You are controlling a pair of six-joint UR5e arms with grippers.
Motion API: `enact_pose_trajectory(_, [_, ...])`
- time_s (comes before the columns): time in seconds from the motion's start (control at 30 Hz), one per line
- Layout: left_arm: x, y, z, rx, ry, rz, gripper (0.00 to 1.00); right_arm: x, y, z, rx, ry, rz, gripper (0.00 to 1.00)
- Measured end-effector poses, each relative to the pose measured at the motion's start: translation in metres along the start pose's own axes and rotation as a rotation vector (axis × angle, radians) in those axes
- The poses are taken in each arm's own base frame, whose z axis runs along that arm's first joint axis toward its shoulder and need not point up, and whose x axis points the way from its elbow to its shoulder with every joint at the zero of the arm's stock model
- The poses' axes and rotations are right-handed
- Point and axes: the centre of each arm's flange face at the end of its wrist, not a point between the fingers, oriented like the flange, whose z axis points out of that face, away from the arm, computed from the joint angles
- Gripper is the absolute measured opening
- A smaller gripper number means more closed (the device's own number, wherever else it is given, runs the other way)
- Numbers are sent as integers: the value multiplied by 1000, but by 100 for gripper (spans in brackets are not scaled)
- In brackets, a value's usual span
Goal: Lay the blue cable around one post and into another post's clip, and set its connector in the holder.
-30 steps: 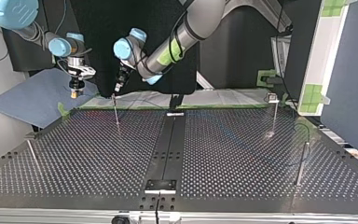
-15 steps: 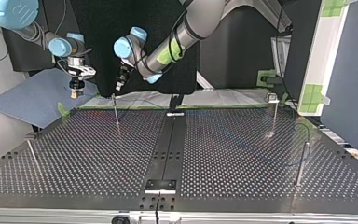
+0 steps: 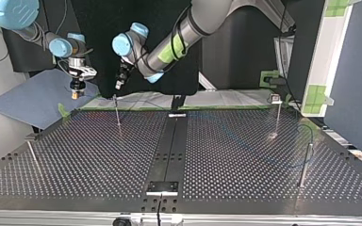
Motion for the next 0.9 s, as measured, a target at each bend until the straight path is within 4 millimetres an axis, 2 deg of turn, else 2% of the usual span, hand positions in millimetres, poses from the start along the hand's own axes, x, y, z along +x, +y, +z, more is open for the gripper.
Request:
enact_pose_trajectory(0.23, [-27,2,-10,-9,-58,-43,99,0,0,0,-2,0,18,0])
enact_pose_trajectory(0.53, [-64,27,-21,-99,-129,-92,99,0,-2,0,1,2,50,0])
enact_pose_trajectory(0.9, [-87,48,-60,-202,-67,-123,99,-1,-5,0,6,-1,69,0])
